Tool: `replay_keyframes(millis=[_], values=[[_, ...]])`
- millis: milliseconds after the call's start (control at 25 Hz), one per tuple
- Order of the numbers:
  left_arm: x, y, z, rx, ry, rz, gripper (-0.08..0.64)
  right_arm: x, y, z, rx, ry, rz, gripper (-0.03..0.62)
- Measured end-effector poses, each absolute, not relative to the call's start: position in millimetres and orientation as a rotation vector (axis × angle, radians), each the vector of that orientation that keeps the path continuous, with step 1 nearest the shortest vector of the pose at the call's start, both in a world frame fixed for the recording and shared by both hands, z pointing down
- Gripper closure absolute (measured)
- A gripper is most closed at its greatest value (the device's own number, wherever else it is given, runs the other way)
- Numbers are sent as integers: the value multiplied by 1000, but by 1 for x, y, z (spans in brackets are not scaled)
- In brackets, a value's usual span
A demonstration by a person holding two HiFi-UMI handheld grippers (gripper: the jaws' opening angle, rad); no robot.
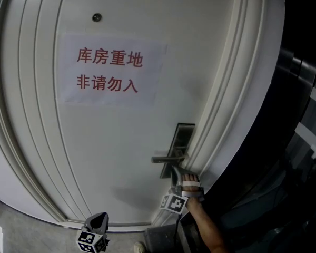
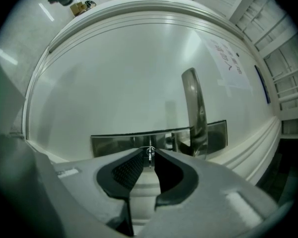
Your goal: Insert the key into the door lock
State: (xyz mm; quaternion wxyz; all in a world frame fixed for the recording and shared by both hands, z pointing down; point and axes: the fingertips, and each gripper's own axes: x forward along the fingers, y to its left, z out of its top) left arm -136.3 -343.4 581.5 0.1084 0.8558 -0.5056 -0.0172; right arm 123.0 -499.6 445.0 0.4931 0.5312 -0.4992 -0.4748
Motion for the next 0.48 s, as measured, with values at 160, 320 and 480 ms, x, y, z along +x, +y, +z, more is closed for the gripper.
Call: replay_keyframes(millis=[160,320,480], values=[[-139,-340,580,2516,-1491,-51,557,124,-499,448,1294,-1224,-1143,481],[-142,-336,578,2516,-1500,-52,557,124,-493,438,1325,-1201,-1157,466],[-144,-332,575,2524,-1506,-54,557,125,-485,436,1368,-1244,-1118,468]])
